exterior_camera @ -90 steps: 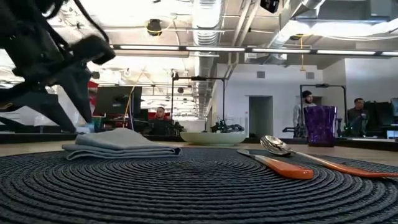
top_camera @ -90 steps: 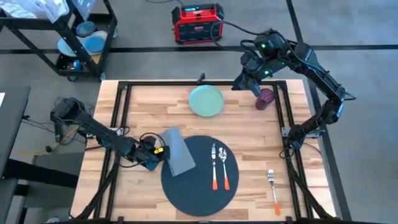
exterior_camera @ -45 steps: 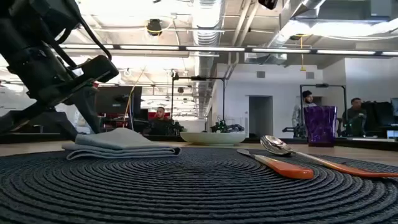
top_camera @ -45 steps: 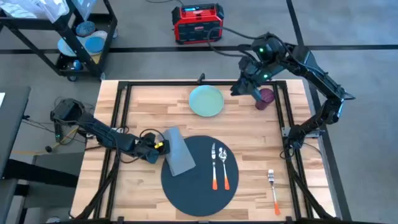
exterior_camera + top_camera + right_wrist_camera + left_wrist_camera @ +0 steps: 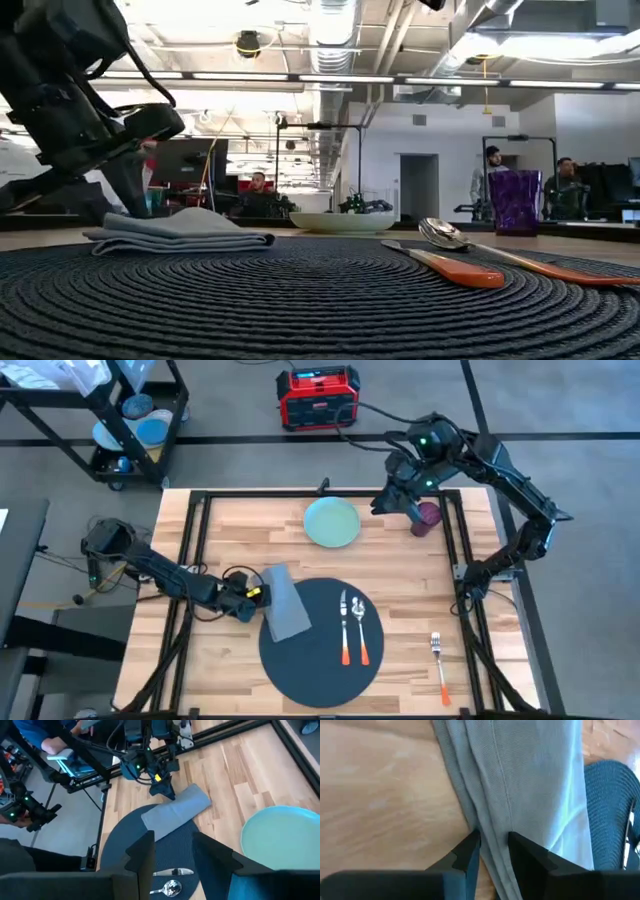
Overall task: Set table place
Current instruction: Fold the gray table napkin
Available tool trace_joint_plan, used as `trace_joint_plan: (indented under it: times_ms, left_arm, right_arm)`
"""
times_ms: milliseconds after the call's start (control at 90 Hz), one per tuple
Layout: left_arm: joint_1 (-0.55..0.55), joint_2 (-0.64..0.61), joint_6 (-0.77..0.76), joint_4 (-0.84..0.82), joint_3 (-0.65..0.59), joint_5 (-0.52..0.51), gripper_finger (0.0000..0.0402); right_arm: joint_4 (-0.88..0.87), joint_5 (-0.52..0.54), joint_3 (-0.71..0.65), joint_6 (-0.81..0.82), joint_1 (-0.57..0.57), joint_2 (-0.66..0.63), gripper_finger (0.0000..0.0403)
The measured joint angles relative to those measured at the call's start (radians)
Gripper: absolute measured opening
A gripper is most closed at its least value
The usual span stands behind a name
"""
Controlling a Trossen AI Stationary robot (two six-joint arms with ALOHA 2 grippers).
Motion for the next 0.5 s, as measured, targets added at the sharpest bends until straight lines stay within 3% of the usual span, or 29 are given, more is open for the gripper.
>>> trace_joint_plan:
  times_ms: [167,500]
  left_arm:
    - [0.007,0.001,0.030,-0.005,-0.002,0.001,0.0007]
    - [-0.054,-0.017,-0.039,-0.069,-0.001,0.025,0.0000]
  right_arm:
    - [0.022,0.001,0.000,-0.003,-0.001,-0.016,0.0116]
    - [0.032,0.050,0.000,-0.004,-0.001,-0.045,0.0116]
